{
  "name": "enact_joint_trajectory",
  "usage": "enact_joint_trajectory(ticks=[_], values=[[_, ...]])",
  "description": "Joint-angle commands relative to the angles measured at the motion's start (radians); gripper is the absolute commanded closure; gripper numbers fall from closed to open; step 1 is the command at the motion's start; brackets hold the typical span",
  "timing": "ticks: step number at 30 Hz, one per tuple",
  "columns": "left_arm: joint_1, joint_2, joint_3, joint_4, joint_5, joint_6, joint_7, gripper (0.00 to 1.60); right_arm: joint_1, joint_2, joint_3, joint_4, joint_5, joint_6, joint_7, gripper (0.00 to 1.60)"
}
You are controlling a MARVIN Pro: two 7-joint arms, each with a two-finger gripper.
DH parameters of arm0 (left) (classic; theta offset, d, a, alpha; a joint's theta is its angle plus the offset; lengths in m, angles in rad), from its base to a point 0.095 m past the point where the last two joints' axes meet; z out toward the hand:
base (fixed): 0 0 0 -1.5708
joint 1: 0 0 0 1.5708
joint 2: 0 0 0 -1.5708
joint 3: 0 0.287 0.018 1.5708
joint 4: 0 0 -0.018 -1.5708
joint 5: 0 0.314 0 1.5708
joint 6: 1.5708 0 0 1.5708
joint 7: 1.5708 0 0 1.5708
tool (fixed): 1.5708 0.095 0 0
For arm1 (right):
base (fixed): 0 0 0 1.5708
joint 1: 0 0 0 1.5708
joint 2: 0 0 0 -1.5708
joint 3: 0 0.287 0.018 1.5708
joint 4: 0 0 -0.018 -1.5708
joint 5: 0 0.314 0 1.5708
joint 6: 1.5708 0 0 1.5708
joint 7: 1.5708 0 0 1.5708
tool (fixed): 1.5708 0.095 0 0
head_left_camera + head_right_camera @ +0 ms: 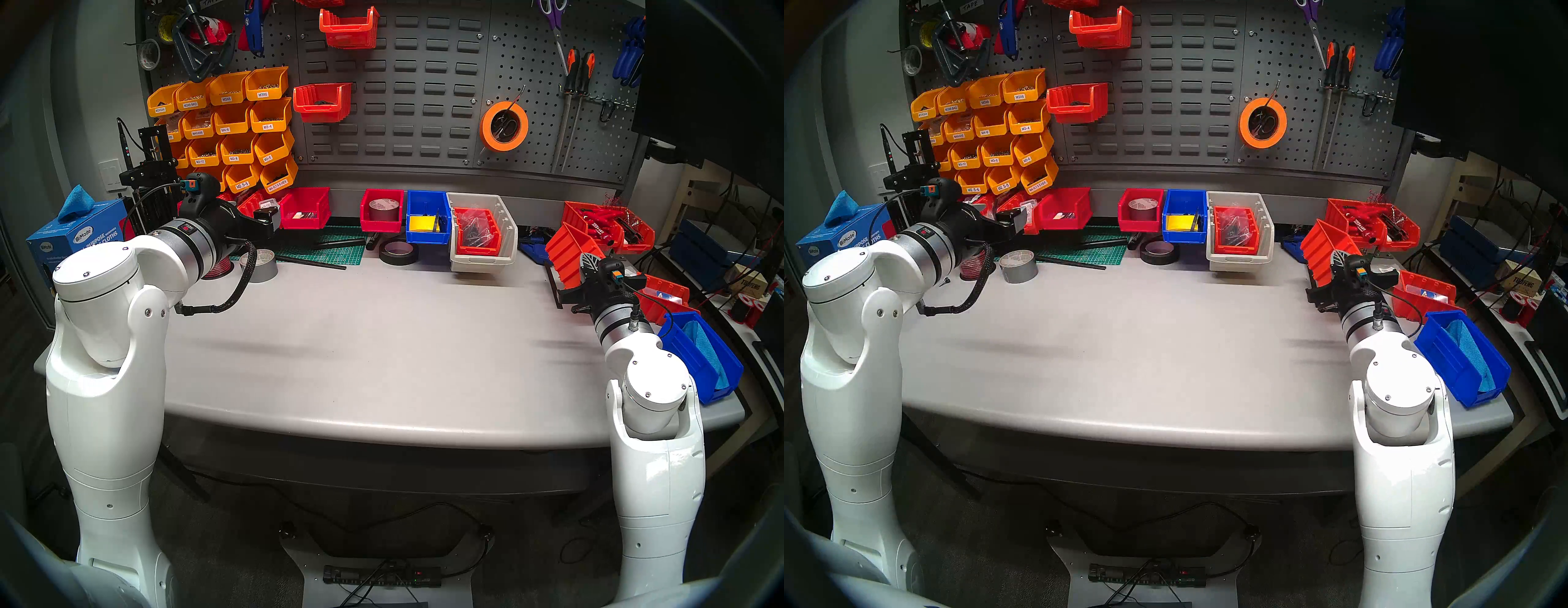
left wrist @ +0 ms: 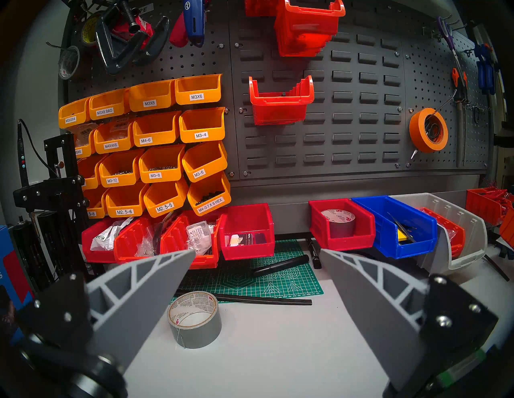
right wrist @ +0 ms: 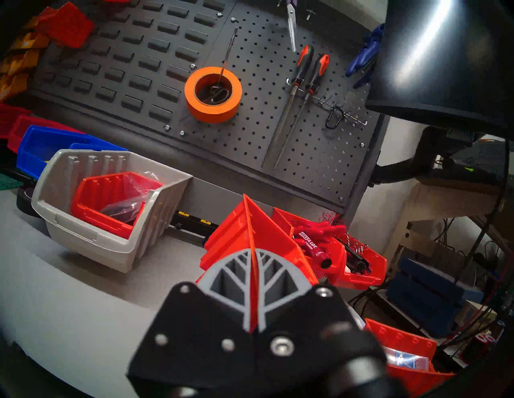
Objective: Hang all the unorganized tool boxes onto the wall
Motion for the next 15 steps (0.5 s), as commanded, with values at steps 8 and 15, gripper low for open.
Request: enact_joint_trajectory(ticks=[8, 15], values=[[-0.008, -0.001, 0.003, -0.01, 0.0, -0.008, 0.003, 0.0, 0.119, 0.143, 0.004, 0.086, -0.079, -0.05, 0.065, 1.6], [-0.008, 0.0, 0.003, -0.01, -0.001, -0.008, 0.004, 0.0, 0.151, 0.216, -0.021, 0.148, -0.151, -0.114, 0.098, 1.6]])
